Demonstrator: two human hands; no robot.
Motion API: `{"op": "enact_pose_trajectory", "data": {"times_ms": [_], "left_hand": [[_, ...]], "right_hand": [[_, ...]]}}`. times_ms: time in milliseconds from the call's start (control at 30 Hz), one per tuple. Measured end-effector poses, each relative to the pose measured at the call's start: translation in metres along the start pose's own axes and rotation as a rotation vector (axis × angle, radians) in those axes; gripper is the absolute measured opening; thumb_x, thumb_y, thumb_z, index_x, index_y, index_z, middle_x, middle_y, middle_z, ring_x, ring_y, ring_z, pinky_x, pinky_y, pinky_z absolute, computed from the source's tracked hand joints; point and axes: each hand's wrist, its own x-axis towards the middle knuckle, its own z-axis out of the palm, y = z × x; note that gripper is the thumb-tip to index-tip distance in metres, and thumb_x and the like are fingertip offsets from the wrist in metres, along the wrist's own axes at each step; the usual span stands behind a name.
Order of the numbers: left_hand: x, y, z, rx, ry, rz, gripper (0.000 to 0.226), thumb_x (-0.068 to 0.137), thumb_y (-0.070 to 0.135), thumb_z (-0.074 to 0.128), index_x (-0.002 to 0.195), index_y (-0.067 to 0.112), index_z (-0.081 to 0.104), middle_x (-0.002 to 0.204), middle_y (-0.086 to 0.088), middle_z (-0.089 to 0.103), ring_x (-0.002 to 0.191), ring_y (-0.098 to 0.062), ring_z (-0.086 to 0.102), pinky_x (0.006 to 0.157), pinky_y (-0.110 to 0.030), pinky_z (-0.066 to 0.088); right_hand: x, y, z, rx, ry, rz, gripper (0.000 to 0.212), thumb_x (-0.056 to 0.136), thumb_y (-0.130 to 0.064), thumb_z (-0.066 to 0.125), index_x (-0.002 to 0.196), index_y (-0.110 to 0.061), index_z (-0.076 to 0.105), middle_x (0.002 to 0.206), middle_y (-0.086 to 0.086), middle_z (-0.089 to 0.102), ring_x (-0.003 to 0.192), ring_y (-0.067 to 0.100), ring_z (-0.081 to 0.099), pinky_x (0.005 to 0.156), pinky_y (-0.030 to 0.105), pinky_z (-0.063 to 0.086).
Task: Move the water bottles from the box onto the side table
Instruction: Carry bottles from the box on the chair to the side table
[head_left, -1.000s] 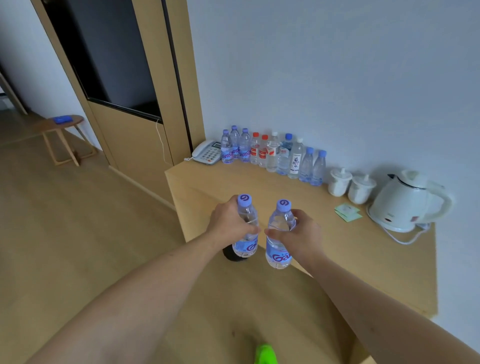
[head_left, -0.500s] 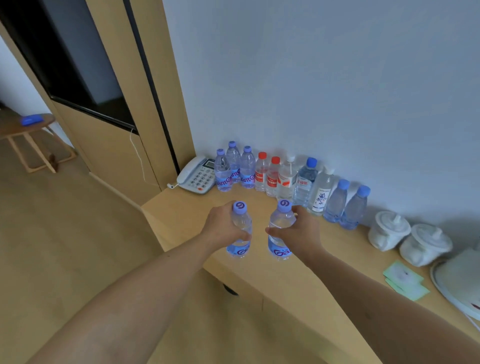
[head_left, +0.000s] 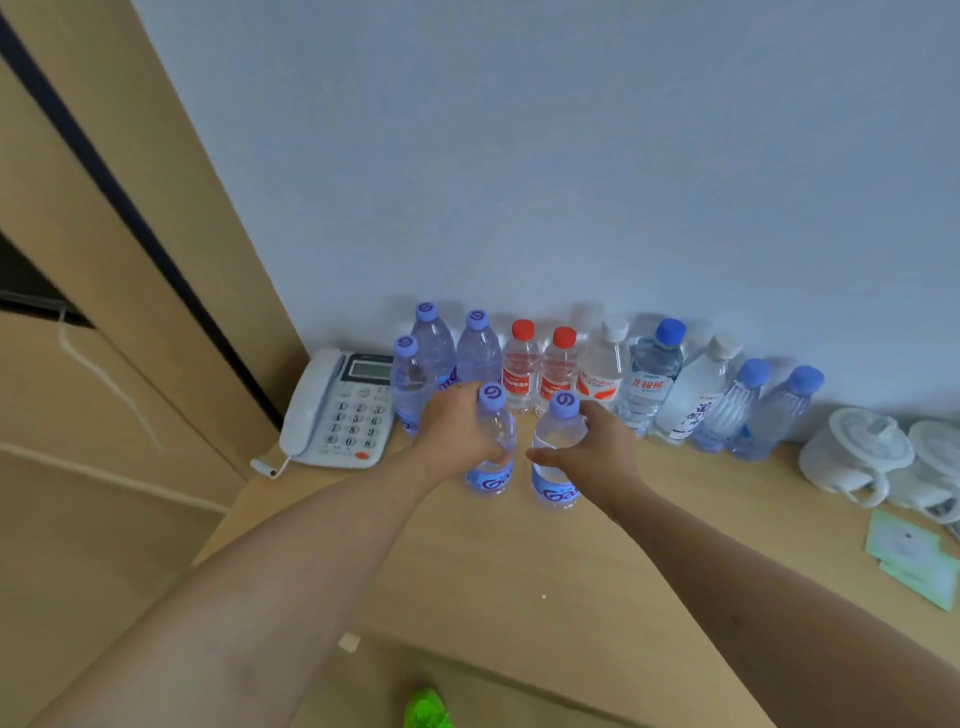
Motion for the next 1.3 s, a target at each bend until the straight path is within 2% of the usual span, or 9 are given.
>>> {"op": "enact_pose_trajectory", "data": {"times_ms": [167, 367, 467, 567, 667, 767, 867, 1167, 1300], "left_hand": [[0.048, -0.014, -0.012, 0.064, -0.121, 0.115, 0.044, 0.052, 0.022, 0.089, 0.089, 0.023, 0.063, 0.087, 0.010, 0.068, 0.083, -0.013, 0.065, 0.073, -0.035, 0.056], [0.069, -0.020, -0.018, 0.061, -0.185, 0.148, 0.058, 0.050, 0.018, 0.093, 0.094, 0.032, 0.058, 0.088, 0.016, 0.064, 0.084, -0.011, 0.062, 0.060, -0.016, 0.039], [0.071, -0.025, -0.022, 0.084, -0.168, 0.118, 0.078, 0.049, 0.010, 0.095, 0.114, 0.027, 0.056, 0.101, 0.005, 0.066, 0.092, -0.020, 0.062, 0.073, -0.032, 0.053], [0.074, -0.025, -0.031, 0.167, -0.151, 0.135, 0.091, 0.051, 0.008, 0.093, 0.128, 0.029, 0.047, 0.114, -0.001, 0.063, 0.099, -0.024, 0.061, 0.079, -0.042, 0.056], [0.078, -0.021, -0.040, 0.234, -0.214, 0.179, 0.067, 0.055, 0.020, 0.092, 0.110, 0.023, 0.054, 0.099, 0.004, 0.063, 0.089, -0.021, 0.060, 0.070, -0.035, 0.053], [0.079, -0.014, -0.043, 0.313, -0.239, 0.196, 0.049, 0.061, 0.025, 0.091, 0.089, 0.019, 0.051, 0.076, 0.007, 0.049, 0.074, -0.020, 0.053, 0.058, -0.030, 0.040], [0.082, -0.012, -0.044, 0.348, -0.211, 0.232, 0.047, 0.066, 0.020, 0.089, 0.085, 0.018, 0.046, 0.072, 0.005, 0.043, 0.074, -0.022, 0.050, 0.061, -0.030, 0.037], [0.092, -0.016, -0.060, 0.452, -0.188, 0.278, 0.030, 0.070, 0.007, 0.079, 0.091, 0.008, 0.058, 0.072, -0.003, 0.049, 0.078, -0.029, 0.057, 0.060, -0.034, 0.042], [0.092, -0.015, -0.065, 0.495, -0.209, 0.295, 0.029, 0.069, 0.009, 0.079, 0.084, 0.011, 0.054, 0.069, 0.000, 0.044, 0.075, -0.027, 0.055, 0.054, -0.031, 0.036]], "right_hand": [[0.019, -0.008, 0.017, -0.076, 0.076, 0.072, 0.076, 0.048, -0.047, 0.094, 0.114, -0.029, 0.061, 0.100, -0.010, 0.069, 0.094, 0.016, 0.065, 0.081, 0.040, 0.055], [0.035, -0.018, 0.028, -0.061, 0.104, 0.095, 0.078, 0.051, -0.046, 0.092, 0.118, -0.027, 0.057, 0.104, -0.009, 0.069, 0.096, 0.017, 0.065, 0.083, 0.041, 0.055], [0.040, -0.024, 0.038, -0.040, 0.132, 0.071, 0.072, 0.057, -0.043, 0.092, 0.117, -0.024, 0.055, 0.101, -0.009, 0.067, 0.094, 0.016, 0.063, 0.079, 0.036, 0.051], [0.045, -0.032, 0.041, -0.064, 0.100, 0.028, 0.066, 0.068, -0.040, 0.087, 0.122, -0.020, 0.054, 0.100, -0.006, 0.063, 0.094, 0.019, 0.061, 0.080, 0.035, 0.049], [0.050, -0.038, 0.032, -0.129, 0.029, 0.007, 0.059, 0.072, -0.031, 0.083, 0.125, -0.022, 0.057, 0.103, -0.001, 0.069, 0.094, 0.021, 0.063, 0.081, 0.037, 0.053], [0.049, -0.039, 0.025, -0.061, 0.018, 0.029, 0.048, 0.068, -0.023, 0.086, 0.112, -0.023, 0.068, 0.094, -0.006, 0.070, 0.081, 0.009, 0.062, 0.069, 0.026, 0.048], [0.048, -0.041, 0.026, -0.029, 0.019, 0.021, 0.041, 0.065, -0.020, 0.088, 0.103, -0.021, 0.072, 0.088, -0.009, 0.071, 0.074, 0.001, 0.058, 0.063, 0.021, 0.045], [0.055, -0.054, 0.050, 0.005, 0.073, 0.004, 0.035, 0.067, -0.019, 0.087, 0.099, -0.022, 0.072, 0.085, -0.007, 0.072, 0.078, 0.011, 0.066, 0.072, 0.033, 0.056], [0.058, -0.059, 0.054, 0.024, 0.078, 0.009, 0.035, 0.068, -0.018, 0.085, 0.099, -0.024, 0.070, 0.080, -0.016, 0.067, 0.072, -0.001, 0.060, 0.063, 0.022, 0.050]]}}
